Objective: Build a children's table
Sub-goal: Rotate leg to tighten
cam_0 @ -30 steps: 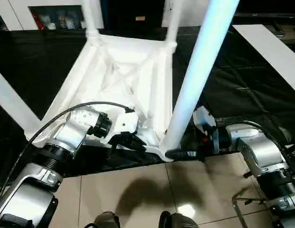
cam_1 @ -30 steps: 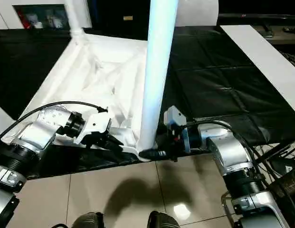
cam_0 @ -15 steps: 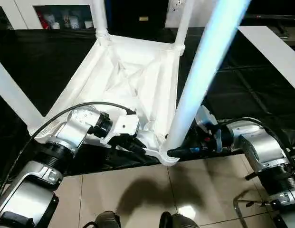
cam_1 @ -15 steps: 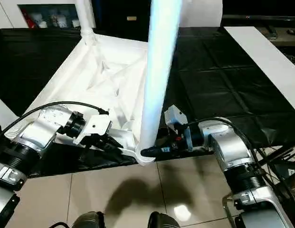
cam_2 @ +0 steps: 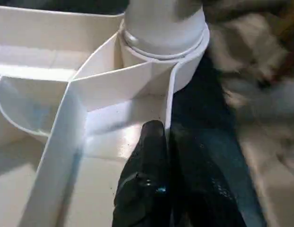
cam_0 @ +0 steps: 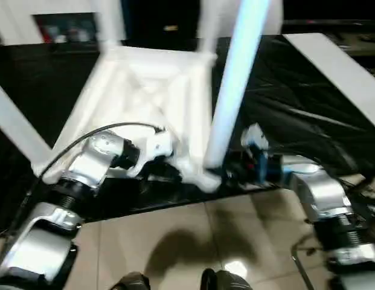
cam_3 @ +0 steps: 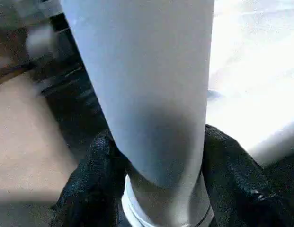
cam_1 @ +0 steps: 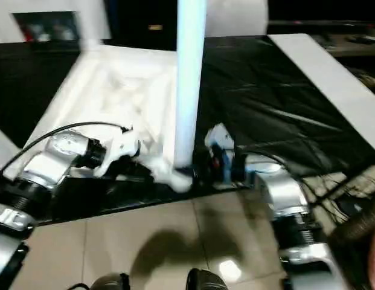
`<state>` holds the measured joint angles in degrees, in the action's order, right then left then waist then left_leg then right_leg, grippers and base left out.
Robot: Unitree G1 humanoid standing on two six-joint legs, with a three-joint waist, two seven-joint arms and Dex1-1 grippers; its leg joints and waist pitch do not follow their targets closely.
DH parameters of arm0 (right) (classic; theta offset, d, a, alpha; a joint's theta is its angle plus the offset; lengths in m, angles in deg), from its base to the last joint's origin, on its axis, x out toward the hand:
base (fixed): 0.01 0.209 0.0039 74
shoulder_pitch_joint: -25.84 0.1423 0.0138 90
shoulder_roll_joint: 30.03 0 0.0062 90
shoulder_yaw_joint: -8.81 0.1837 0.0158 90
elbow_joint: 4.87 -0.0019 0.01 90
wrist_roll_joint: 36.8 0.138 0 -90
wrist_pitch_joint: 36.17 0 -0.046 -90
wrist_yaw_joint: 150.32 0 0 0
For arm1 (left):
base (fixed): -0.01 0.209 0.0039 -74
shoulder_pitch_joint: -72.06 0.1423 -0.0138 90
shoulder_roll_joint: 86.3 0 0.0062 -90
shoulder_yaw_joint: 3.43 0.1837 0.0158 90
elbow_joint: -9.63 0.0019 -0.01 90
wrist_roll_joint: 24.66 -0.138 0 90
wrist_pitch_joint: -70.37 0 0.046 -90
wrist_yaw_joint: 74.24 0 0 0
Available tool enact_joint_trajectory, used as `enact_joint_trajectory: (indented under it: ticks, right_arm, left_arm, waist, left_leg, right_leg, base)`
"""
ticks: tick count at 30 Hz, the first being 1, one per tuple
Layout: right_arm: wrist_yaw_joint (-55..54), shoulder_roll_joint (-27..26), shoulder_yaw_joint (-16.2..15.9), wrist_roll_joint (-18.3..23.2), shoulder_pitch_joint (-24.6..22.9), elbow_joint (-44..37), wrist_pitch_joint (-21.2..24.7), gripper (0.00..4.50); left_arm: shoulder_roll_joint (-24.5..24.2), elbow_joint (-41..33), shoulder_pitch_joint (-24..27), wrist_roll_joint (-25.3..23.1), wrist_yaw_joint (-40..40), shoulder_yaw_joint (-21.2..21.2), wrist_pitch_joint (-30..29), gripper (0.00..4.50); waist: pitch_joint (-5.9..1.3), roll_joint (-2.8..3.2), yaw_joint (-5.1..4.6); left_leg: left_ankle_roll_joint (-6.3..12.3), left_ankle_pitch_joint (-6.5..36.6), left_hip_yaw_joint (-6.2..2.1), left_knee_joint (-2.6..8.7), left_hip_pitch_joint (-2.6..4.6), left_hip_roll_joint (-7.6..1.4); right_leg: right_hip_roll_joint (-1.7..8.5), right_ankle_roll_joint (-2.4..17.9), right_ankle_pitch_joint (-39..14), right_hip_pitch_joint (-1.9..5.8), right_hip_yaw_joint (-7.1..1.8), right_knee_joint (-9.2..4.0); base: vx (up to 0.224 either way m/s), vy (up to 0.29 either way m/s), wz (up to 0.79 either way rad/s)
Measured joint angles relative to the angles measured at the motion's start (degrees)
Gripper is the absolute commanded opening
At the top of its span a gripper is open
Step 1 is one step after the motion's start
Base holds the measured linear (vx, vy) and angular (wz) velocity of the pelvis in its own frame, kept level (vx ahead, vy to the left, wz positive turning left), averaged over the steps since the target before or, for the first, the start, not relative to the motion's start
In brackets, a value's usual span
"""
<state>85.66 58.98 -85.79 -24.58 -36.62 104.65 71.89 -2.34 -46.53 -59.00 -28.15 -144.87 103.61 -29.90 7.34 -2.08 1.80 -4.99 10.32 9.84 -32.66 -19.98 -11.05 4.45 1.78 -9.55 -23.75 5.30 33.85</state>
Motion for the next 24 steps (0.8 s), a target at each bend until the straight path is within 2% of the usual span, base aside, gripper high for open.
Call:
enact_joint_trajectory:
  ticks: [2, 6, 10, 14, 15, 17, 24]
  right_arm:
    - [-8.26, -3.26, 2.3, -1.24, 0.72, 1.05, 0.58, 1.99]
    - [-22.94, -9.28, 4.79, -3.67, 4.49, 4.79, 1.21, 1.98]
    - [-33.5, -13.75, 6.61, -5.19, 7.52, 7.57, 1.44, 1.98]
    - [-37.11, -14.84, 6.69, -6.44, 8.67, 8.18, 1.31, 1.98]
    - [-37.42, -14.98, 6.69, -6.87, 8.67, 8.18, 0.95, 2.33]
    - [-38.1, -15.42, 6.69, -7.46, 8.65, 8.21, 0.22, 2.68]
    - [-37.51, -16.04, 5.98, -7.47, 6.0, 5.98, -1.87, 3.2]
  left_arm:
    - [2.92, 0.17, -0.23, -0.24, 5.72, -1.5, -3.71, 0.0]
    - [7.48, 0.21, -0.55, -0.24, 15.21, -4.36, -9.38, 0.0]
    - [10.54, 0.11, -1.29, -0.59, 22.11, -6.2, -13.05, 0.0]
    - [11.62, -0.49, -1.58, -0.67, 24.63, -7.02, -14.45, 0.0]
    - [11.7, -0.75, -1.57, -0.74, 24.84, -6.97, -14.55, 0.0]
    - [11.69, -1.13, -1.57, -0.93, 24.93, -6.92, -14.61, 0.0]
    - [9.28, -1.25, -1.31, -1.48, 22.0, -4.35, -9.77, 0.0]
  waist:
    - [-0.02, 0.04, -0.59]
    - [-0.02, 0.04, -1.66]
    - [-0.02, 0.04, -1.62]
    - [-0.02, 0.04, -1.52]
    - [-0.03, 0.03, -1.48]
    - [-0.03, 0.05, -1.4]
    - [-0.03, 0.05, -1.32]
  left_leg:
    - [0.01, 0.0, -0.05, 0.02, 0.01, 0.02]
    - [0.1, -0.06, -0.11, 0.03, -0.09, 0.03]
    - [0.12, -0.07, -0.09, 0.06, -0.07, 0.06]
    - [0.15, -0.03, -0.06, 0.18, -0.12, 0.07]
    - [0.14, -0.03, -0.05, 0.25, -0.12, 0.07]
    - [0.14, -0.03, -0.05, 0.46, -0.12, 0.06]
    - [0.19, -0.08, -0.09, 0.76, -0.12, -0.03]
  right_leg:
    - [0.0, 0.0, 0.0, -0.01, 0.12, -0.38]
    - [-0.02, 0.01, 0.01, -0.04, 0.23, -0.79]
    - [-0.02, 0.2, 0.17, -0.11, 0.16, -0.78]
    - [-0.02, 0.37, 0.59, -0.1, 0.13, -0.75]
    - [-0.02, 0.36, 0.74, -0.12, 0.13, -0.75]
    - [-0.06, 0.34, 0.81, -0.19, 0.15, -0.69]
    - [-0.19, 0.59, 0.96, -0.26, 0.21, -0.68]
  base:
    - [0.0, 0.0, 0.0]
    - [0.0, 0.0, 0.0]
    - [0.0, 0.0, 0.0]
    - [0.0, 0.0, 0.0]
    - [0.0, 0.0, 0.0]
    - [0.0, 0.0, 0.0]
    - [0.0, 0.0, 0.0]
